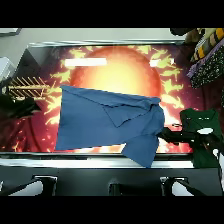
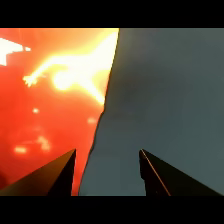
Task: Fold the clothes and pants, and hang the long-sleeved shirts on hangers.
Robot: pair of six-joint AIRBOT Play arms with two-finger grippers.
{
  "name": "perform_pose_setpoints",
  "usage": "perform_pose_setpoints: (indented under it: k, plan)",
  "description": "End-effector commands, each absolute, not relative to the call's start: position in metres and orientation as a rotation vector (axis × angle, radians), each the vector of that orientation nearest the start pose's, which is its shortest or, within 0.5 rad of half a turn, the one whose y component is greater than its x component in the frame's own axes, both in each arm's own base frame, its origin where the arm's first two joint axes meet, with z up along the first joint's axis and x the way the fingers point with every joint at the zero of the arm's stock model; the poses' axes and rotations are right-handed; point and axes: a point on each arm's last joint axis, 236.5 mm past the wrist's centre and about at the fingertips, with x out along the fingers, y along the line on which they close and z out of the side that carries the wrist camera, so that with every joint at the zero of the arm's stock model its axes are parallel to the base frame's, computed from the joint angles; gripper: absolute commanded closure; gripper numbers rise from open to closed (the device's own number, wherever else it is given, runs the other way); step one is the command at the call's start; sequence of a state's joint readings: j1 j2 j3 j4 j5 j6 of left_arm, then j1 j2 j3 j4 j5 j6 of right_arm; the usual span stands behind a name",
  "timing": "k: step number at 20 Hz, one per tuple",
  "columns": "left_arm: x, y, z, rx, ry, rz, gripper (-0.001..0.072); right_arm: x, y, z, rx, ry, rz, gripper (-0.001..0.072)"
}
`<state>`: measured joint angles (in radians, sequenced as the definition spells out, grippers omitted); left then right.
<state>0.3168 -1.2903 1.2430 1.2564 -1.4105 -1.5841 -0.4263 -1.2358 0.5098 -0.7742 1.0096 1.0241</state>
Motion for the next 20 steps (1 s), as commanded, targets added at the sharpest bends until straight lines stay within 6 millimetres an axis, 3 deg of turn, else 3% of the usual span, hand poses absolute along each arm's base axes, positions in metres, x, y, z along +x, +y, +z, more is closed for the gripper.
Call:
perform_pose_setpoints:
  k: [1,5,8,20]
  plan:
    - [0.312,0.032,-0.008,-0.640,1.396,0.055,0.0248,0.267,0.047,-0.088,0.771,1.323,0.270,0.0682]
    - [0.250,0.001,-0.069,-0.808,1.485,0.046,0.0248,0.266,0.050,-0.070,0.760,1.288,0.286,0.0682]
    - [0.225,-0.009,-0.093,-0.834,1.544,0.058,0.0249,0.267,0.052,-0.064,0.763,1.276,0.292,0.0682]
    - [0.200,-0.021,-0.105,-0.868,1.625,0.061,0.0249,0.260,0.061,-0.059,0.791,1.302,0.330,0.0682]
